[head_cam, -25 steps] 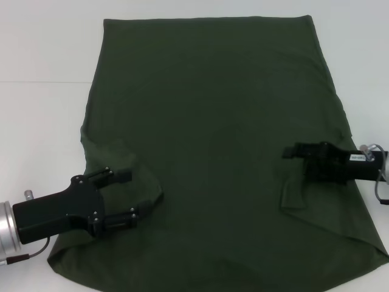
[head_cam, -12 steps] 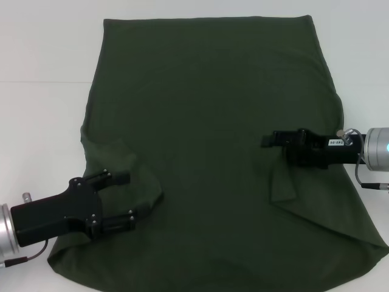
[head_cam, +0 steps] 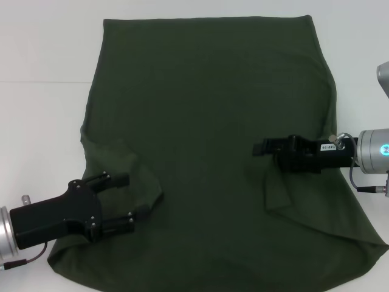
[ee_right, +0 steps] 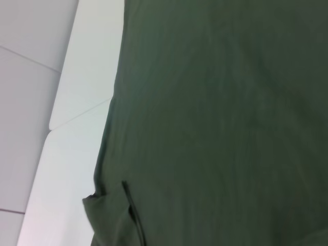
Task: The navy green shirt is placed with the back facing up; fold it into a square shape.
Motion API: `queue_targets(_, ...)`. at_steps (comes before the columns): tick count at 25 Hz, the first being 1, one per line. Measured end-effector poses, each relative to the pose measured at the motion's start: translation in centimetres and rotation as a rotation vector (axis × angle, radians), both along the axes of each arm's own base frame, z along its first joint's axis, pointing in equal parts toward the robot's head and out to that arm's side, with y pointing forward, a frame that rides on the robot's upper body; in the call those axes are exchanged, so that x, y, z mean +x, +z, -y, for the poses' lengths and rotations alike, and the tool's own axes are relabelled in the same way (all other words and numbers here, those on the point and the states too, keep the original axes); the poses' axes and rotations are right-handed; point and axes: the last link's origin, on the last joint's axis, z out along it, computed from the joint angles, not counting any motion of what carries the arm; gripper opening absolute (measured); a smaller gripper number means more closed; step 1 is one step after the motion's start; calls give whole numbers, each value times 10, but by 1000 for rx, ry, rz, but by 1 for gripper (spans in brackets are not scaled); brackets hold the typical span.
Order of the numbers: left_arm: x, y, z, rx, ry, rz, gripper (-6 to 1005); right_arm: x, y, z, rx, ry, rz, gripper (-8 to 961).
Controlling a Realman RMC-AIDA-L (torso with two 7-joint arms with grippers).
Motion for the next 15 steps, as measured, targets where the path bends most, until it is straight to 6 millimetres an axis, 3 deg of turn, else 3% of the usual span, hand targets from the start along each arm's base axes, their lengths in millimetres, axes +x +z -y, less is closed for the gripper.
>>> queue_targets(15,-1,-1,3,-4,8,5,877,6,6,8,8,-34,-78,782)
